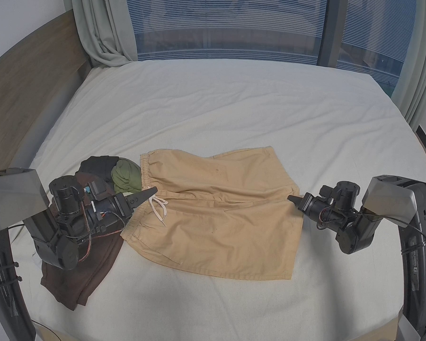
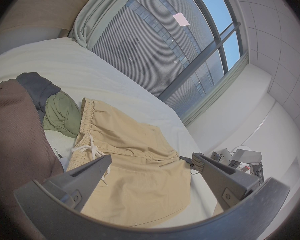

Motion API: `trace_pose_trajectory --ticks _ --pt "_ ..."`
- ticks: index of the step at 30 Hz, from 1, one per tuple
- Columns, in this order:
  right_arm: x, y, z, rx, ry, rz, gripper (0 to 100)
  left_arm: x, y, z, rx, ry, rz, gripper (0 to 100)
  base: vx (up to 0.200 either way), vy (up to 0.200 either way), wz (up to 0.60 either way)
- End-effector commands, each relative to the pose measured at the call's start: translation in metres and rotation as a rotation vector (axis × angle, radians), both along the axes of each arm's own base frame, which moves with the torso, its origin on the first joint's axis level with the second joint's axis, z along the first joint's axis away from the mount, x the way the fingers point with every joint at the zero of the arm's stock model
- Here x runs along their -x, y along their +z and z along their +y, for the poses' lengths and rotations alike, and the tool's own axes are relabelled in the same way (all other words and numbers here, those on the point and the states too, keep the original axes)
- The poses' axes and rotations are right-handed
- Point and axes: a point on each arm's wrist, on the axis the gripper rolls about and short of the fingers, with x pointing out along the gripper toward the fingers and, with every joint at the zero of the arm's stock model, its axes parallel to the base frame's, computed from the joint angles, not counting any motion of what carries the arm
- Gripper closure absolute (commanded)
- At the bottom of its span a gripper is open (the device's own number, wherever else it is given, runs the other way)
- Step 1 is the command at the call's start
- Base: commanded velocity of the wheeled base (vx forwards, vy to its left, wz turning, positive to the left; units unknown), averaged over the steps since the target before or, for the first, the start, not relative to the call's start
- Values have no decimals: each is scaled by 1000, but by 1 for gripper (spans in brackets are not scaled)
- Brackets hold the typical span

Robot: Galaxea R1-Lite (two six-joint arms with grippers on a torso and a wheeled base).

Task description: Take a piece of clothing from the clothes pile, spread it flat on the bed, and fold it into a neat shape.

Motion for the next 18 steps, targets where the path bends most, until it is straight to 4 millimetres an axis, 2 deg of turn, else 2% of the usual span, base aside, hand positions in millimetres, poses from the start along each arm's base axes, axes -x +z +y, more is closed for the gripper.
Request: trace_pose_trajectory --ticks 1,4,5,12,18 --pt "0 -3 0 4 2 -13 100 0 -2 1 -1 2 5 0 0 0 0" --pt "-1 -1 1 6 5 -33 100 0 -2 1 -2 2 4 0 0 0 0" --pt "-1 0 1 6 3 -38 0 0 -3 1 -3 0 7 0 0 0 0" --pt "-7 10 -6 63 -62 -102 0 1 -4 4 -4 6 14 0 0 0 0" --pt "3 36 -2 56 -53 -153 0 2 -10 6 -8 14 36 0 0 0 0"
